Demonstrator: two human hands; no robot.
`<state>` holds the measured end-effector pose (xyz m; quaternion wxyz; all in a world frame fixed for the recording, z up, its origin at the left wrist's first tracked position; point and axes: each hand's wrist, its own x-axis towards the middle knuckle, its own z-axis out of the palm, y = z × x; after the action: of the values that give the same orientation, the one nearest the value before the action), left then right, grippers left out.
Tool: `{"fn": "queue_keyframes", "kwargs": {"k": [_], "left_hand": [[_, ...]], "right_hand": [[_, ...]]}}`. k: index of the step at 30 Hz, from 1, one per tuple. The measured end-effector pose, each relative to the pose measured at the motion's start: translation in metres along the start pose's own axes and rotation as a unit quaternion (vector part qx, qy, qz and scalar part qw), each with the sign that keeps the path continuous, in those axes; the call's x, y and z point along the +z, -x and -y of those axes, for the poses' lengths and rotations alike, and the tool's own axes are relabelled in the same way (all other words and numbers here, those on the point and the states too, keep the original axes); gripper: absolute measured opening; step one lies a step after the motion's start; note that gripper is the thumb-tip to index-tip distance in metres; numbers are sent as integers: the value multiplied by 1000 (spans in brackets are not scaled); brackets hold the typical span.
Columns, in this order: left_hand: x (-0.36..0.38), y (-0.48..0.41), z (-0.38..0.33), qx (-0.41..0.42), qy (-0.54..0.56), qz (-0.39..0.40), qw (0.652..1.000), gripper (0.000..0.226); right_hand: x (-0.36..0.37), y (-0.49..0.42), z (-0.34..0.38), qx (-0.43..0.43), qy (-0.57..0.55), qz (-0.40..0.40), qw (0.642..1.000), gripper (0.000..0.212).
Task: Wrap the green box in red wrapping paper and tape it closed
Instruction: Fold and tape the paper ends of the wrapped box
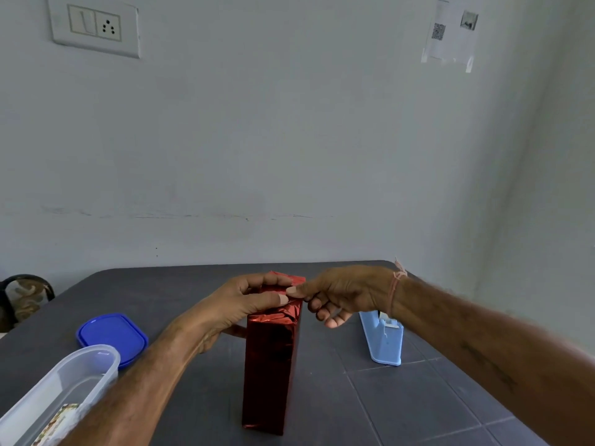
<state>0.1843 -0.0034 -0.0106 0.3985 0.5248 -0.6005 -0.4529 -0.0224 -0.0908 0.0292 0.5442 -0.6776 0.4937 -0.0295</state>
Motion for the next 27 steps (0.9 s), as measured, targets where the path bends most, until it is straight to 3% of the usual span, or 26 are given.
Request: {"fn": "queue_keyframes", "kwargs": {"k": [13,17,27], "left_hand": [[1,0,1,-12,6,-23,1000,40],[3,1,1,-8,10,-27,1000,53],[7,2,0,-10,12,-38,999,39]], "right_hand": [[35,-8,-42,-111,-253,-22,961,27],[40,-11,-52,-152,-279,-20,948,37],[53,-22,-65,-197,-303,-48,931,44]]}}
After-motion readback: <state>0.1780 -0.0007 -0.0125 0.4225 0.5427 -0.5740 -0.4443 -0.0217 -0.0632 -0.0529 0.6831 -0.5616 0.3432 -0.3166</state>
